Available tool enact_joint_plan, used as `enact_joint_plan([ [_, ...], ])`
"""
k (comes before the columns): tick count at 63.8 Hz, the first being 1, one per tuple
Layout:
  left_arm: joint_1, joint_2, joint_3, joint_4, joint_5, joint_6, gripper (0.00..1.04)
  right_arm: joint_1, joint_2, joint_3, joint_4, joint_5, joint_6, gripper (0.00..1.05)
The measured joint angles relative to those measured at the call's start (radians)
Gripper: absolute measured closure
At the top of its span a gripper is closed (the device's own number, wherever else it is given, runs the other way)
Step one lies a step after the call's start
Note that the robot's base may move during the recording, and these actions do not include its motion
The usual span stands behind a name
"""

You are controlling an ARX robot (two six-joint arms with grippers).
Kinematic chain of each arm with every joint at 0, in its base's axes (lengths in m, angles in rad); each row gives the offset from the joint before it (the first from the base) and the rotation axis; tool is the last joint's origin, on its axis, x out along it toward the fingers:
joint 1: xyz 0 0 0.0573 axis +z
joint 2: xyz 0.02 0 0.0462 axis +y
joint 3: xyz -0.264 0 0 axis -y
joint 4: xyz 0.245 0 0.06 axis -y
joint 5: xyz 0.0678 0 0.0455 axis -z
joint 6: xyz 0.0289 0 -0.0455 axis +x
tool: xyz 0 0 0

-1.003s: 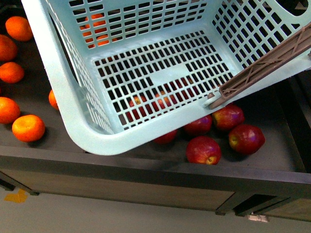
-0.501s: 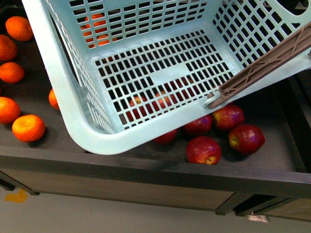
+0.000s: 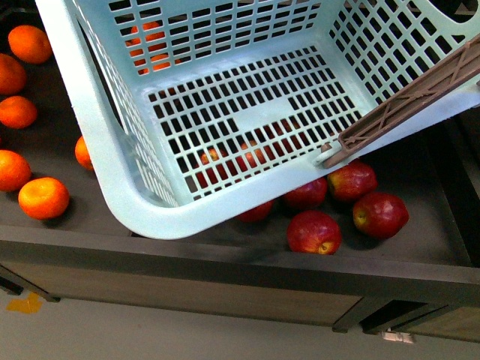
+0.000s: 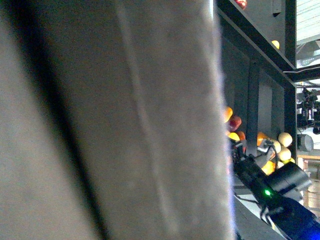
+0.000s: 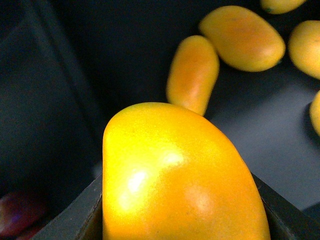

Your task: Pick mango and avocado into basket

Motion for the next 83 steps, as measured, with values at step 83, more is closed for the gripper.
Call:
enact_joint_plan([
  [83,0.001,0.0,0.0,0.0,-0.006,0.0,0.77,0.809,-0.611,-0.317,0.071,0.349,0.135,0.47],
])
